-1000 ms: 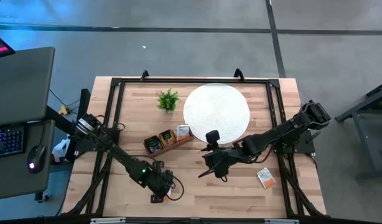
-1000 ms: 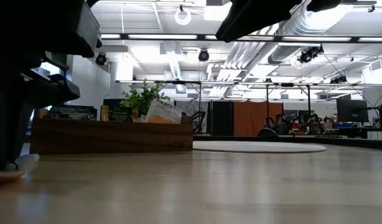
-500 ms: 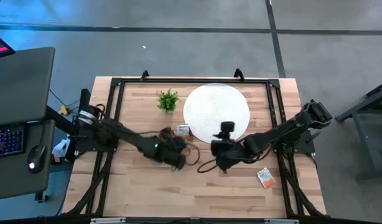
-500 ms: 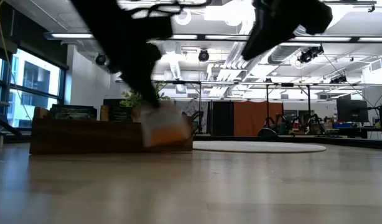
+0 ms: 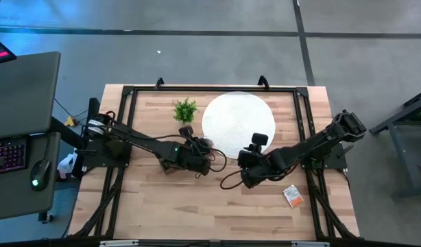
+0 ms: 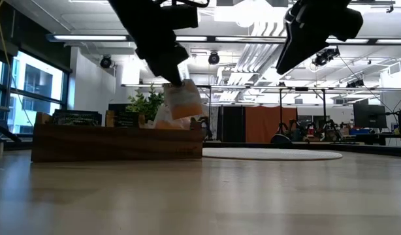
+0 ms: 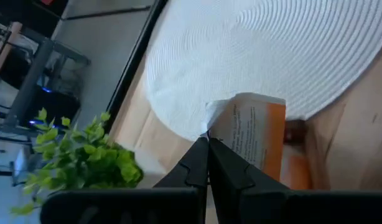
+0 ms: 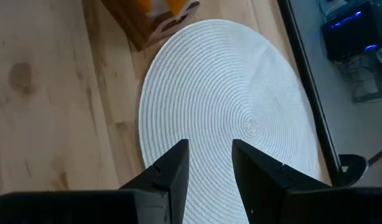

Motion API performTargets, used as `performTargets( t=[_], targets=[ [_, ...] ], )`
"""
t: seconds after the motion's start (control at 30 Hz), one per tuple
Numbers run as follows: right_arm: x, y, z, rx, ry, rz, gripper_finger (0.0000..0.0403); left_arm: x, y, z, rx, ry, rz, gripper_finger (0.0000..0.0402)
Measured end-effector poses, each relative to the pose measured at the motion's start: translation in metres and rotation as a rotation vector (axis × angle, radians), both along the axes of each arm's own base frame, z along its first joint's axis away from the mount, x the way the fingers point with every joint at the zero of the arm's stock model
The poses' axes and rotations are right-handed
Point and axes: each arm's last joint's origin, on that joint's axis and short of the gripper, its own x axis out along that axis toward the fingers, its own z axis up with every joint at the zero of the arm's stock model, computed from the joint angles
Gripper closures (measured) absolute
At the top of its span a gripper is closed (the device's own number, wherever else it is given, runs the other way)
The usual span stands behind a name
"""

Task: Pick & Place Tea
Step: Put the orange tea bag into the right section of the wooden organizer

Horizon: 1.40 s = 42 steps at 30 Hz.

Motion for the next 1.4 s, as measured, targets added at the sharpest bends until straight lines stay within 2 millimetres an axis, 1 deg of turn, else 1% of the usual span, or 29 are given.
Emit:
performTargets(
  t=[0.17, 0.27, 0.4, 0.5, 0.6, 0.7, 0.93, 1.17, 1.3, 1.4],
  targets=[
    [0.001, 0.001, 0.0, 0.031, -0.006, 0.002, 0.0284, -0.002, -0.001, -0.001, -0.051, 0.048, -0.021, 0.0397],
    [0.002, 0.001, 0.0, 0.044, -0.026, -0.013, 0.0284, -0.005, 0.0, -0.003, -0.048, 0.075, -0.015, 0.0397],
    [0.002, 0.002, 0.0, 0.052, -0.027, -0.009, 0.0284, -0.003, -0.001, -0.017, -0.044, 0.118, 0.0, 0.0397],
    [0.002, 0.002, 0.0, 0.053, -0.029, -0.009, 0.0284, -0.001, -0.001, -0.02, -0.072, 0.123, 0.003, 0.0396],
    [0.002, 0.002, 0.0, 0.054, -0.032, -0.007, 0.0284, -0.002, -0.002, -0.027, -0.099, 0.165, -0.003, 0.0396],
    [0.003, 0.003, 0.0, 0.055, -0.033, -0.008, 0.0284, -0.001, -0.002, -0.031, -0.071, 0.176, 0.004, 0.0396],
    [0.003, 0.003, 0.0, 0.056, -0.035, -0.004, 0.0284, -0.001, -0.001, -0.03, -0.045, 0.177, 0.012, 0.0396],
    [0.004, 0.004, 0.001, 0.062, -0.05, 0.0, 0.0284, -0.002, -0.003, -0.032, -0.112, 0.222, -0.034, 0.0396],
    [0.008, 0.006, 0.002, 0.083, -0.096, 0.003, 0.0284, -0.001, -0.003, -0.032, -0.114, 0.221, -0.035, 0.0396],
    [0.009, 0.006, 0.003, 0.073, -0.093, 0.028, 0.0284, -0.002, -0.003, -0.032, -0.114, 0.222, -0.034, 0.0389]
  ],
)
